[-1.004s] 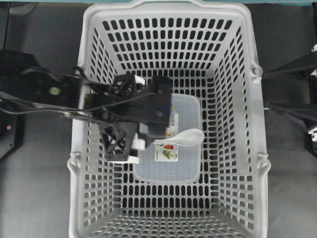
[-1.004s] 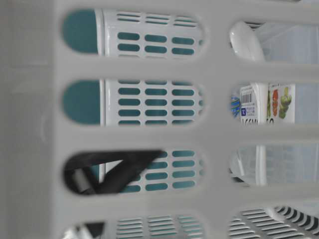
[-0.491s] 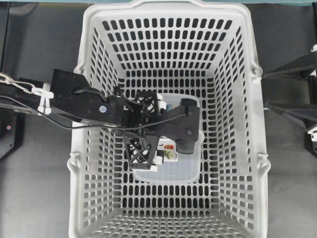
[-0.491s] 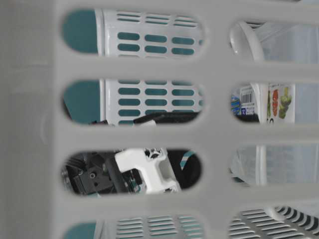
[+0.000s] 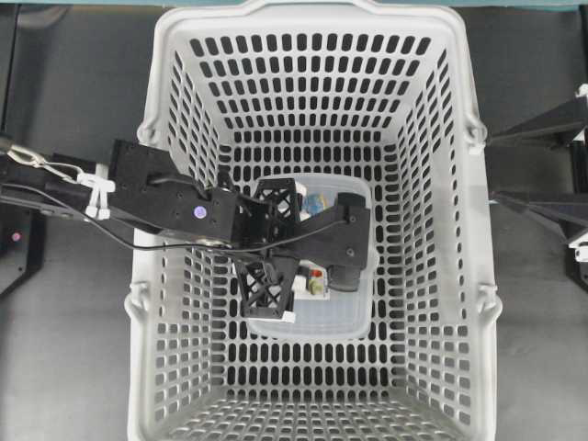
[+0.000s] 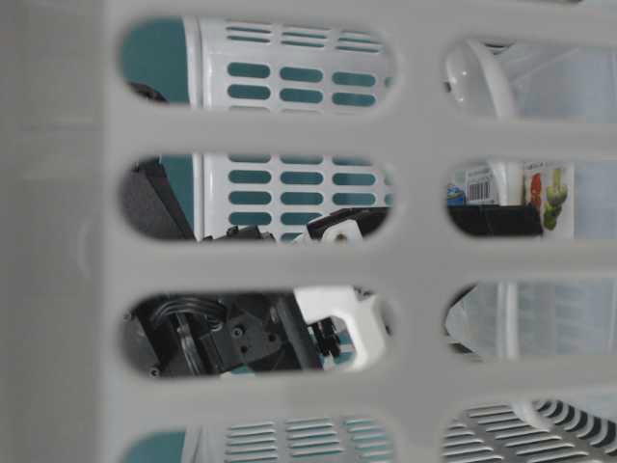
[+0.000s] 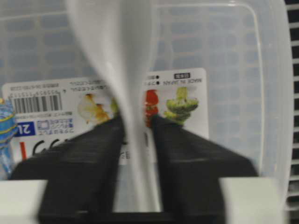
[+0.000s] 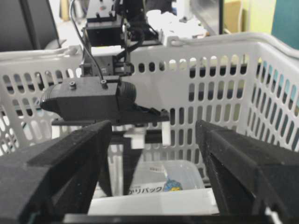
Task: Pick up the chinese spoon from the shopping basket with the left arm.
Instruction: 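Lower the open left gripper around the white spoon's handle, then close the left gripper on the spoon handle and lift it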
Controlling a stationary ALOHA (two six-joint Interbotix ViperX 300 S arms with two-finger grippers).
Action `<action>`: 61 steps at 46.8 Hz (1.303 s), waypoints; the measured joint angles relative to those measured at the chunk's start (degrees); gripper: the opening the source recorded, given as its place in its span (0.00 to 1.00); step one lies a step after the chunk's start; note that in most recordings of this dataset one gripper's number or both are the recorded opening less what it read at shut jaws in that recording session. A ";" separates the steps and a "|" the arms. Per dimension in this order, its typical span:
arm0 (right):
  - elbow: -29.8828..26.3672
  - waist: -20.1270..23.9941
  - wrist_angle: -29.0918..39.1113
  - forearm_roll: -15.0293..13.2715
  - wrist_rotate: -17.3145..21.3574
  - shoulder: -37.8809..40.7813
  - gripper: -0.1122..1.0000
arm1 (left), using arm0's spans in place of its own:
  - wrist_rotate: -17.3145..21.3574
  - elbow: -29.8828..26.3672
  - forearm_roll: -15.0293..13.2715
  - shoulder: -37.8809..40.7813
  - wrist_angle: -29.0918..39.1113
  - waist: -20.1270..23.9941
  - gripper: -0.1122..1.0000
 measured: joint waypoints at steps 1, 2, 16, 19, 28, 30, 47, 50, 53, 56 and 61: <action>0.09 0.00 0.00 0.00 0.09 0.00 0.73 | 0.00 0.09 0.00 -0.09 0.00 -0.09 0.23; 0.09 0.00 0.00 0.00 0.09 0.00 0.73 | 0.00 0.09 0.00 -0.09 0.09 -0.09 0.22; 0.70 -0.09 0.00 0.00 0.44 0.00 0.73 | 0.18 -2.37 0.00 -2.55 3.60 0.00 0.22; 0.79 -0.09 0.00 0.00 0.44 0.09 0.73 | -0.26 -4.39 0.00 -4.04 5.45 0.00 0.22; 0.97 0.00 0.00 0.09 0.44 0.00 0.73 | -0.97 -12.13 0.00 -5.98 15.56 -0.35 0.22; 1.05 0.00 0.00 0.00 0.44 0.00 0.73 | -1.05 -14.15 0.00 -5.98 18.02 -0.35 0.22; 1.05 -0.09 0.00 0.00 0.44 0.00 0.73 | -1.32 -21.45 0.00 -5.89 25.31 -0.44 0.22; 0.97 0.00 0.00 0.00 0.44 0.00 0.73 | -1.32 -21.45 0.00 -5.98 25.40 -0.44 0.22; 0.97 0.00 0.00 0.00 0.44 0.00 0.73 | -1.32 -21.45 0.00 -5.98 25.40 -0.44 0.22; 0.97 0.00 0.00 0.00 0.44 0.00 0.73 | -1.32 -21.45 0.00 -5.98 25.40 -0.44 0.22; 0.97 -0.09 0.00 0.00 0.44 0.09 0.73 | -1.23 -21.45 0.00 -5.98 25.40 -0.44 0.22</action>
